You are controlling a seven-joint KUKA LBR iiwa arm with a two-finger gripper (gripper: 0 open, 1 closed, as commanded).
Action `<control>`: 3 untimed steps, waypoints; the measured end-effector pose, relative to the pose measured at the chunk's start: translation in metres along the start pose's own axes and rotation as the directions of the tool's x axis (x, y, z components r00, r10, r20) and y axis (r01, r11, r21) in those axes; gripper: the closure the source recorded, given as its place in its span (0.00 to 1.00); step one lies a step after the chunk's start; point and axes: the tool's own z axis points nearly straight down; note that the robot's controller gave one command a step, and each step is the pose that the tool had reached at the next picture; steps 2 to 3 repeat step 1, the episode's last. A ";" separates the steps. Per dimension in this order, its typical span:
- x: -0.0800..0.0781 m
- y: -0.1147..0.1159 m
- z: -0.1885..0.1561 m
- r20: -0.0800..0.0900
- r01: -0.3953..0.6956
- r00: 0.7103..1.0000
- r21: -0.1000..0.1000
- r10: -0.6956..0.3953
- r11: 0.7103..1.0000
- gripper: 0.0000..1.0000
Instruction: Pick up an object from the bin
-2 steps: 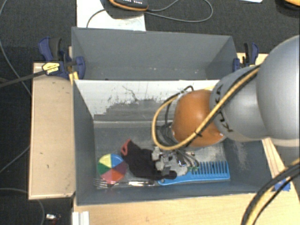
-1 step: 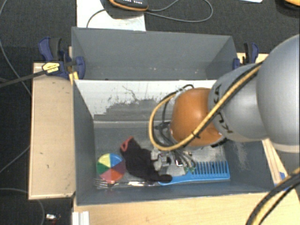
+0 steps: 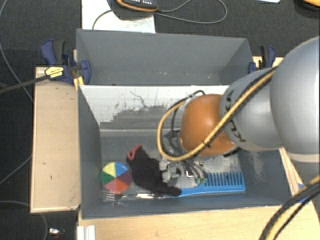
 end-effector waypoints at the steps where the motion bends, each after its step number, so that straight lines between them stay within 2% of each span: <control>1: -0.005 0.007 -0.015 0.003 -0.014 1.000 0.000 0.014 1.000 1.00; 3: -0.005 0.007 -0.015 0.003 -0.014 1.000 0.000 0.014 1.000 1.00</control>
Offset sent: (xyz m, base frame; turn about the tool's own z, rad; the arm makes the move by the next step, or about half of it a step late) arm -0.0096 0.0049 -0.0172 -0.0022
